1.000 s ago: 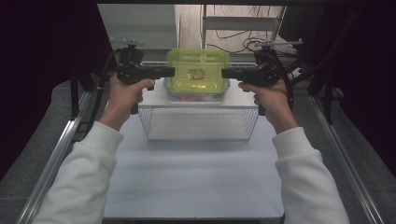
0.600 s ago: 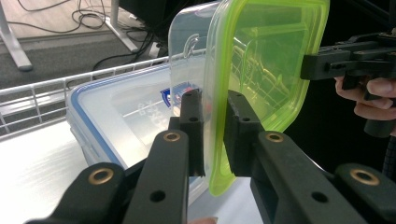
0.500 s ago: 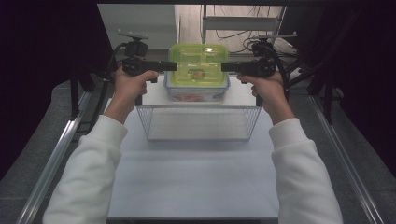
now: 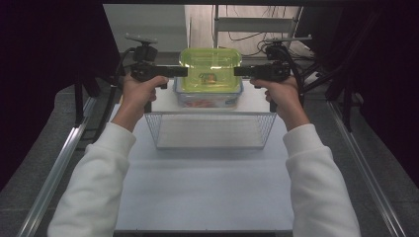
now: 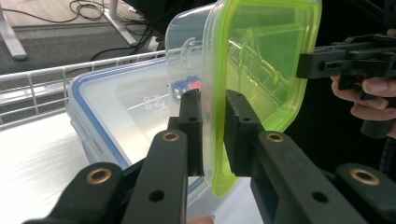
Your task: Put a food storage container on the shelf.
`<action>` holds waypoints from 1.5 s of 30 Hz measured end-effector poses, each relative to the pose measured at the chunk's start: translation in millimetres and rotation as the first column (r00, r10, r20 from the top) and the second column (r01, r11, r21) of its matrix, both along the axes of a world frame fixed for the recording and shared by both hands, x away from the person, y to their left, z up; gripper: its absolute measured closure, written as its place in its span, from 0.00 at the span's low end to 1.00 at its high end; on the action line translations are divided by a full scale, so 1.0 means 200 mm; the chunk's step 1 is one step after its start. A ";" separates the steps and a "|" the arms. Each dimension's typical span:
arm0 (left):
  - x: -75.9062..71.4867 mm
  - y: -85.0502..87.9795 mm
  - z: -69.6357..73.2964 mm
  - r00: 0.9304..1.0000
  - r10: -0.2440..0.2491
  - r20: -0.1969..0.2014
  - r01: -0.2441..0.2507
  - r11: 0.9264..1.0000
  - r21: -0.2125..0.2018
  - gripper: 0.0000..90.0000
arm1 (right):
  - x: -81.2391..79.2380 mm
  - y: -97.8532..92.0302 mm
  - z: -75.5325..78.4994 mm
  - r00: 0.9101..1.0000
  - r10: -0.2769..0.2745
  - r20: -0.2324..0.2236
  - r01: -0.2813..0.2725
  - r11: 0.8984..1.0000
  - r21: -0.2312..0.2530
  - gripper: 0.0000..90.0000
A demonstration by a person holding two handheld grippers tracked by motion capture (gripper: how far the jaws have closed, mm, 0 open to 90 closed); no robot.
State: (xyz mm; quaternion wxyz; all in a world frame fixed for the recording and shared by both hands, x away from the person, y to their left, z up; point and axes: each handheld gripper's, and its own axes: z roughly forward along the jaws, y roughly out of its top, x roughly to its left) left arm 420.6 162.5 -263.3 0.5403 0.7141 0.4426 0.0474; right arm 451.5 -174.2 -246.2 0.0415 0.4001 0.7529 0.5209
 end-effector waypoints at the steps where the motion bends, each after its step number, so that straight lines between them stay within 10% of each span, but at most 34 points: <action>1: 0.00 0.00 0.00 1.000 -0.002 0.000 0.002 1.000 -0.005 0.88 | 0.00 0.00 0.00 1.000 -0.004 -0.001 0.004 1.000 0.001 0.87; 22: 0.08 0.01 -0.03 0.996 0.085 -0.029 -0.087 0.995 -0.044 0.74 | 0.08 0.04 -0.06 0.997 -0.076 -0.016 0.076 0.997 0.029 0.69; 31: 0.10 0.01 -0.04 0.990 0.139 -0.037 -0.141 0.989 -0.046 0.46 | 0.09 0.04 -0.07 0.996 -0.079 -0.032 0.081 0.996 0.048 0.57; 45: 0.04 0.05 0.00 0.994 0.110 -0.003 -0.110 0.993 -0.040 0.33 | 0.02 -0.01 -0.03 0.998 -0.070 -0.002 0.070 0.996 0.055 0.48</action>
